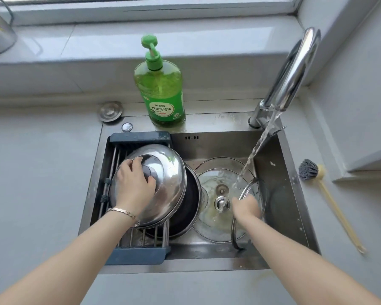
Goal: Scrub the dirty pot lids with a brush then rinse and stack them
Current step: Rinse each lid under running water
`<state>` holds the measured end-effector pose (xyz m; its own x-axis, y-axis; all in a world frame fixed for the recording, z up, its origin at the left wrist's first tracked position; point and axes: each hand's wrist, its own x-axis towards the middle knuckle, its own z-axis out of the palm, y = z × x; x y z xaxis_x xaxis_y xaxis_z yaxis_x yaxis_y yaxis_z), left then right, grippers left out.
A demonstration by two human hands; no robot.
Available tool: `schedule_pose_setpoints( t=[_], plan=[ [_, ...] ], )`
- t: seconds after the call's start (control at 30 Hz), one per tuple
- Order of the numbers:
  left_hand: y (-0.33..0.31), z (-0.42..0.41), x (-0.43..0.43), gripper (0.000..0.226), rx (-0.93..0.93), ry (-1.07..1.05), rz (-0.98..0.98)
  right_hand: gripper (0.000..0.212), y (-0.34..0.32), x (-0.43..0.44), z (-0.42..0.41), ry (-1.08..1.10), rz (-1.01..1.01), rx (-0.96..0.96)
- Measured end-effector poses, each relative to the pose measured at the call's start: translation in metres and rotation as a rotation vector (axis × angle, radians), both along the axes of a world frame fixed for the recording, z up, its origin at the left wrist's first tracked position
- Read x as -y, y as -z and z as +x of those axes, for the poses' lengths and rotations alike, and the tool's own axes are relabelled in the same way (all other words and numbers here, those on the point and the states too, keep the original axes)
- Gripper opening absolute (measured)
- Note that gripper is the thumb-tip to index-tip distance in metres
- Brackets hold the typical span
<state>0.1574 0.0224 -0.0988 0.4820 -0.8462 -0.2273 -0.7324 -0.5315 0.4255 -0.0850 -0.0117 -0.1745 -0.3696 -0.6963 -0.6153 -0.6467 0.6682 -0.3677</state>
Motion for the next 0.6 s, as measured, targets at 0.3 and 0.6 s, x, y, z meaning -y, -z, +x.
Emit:
schedule_pose_setpoints(
  t=[0.3,0.6],
  plan=[
    [-0.035,-0.068,-0.007,0.034,-0.324,0.084,-0.037,0.03,-0.102,-0.015,-0.088,-0.041,-0.419,0.36],
    [-0.059,-0.118,0.009,0.041,-1.116,-0.423,0.333,0.019,-0.127,0.006,-0.107,0.5,-0.237,1.053]
  ],
)
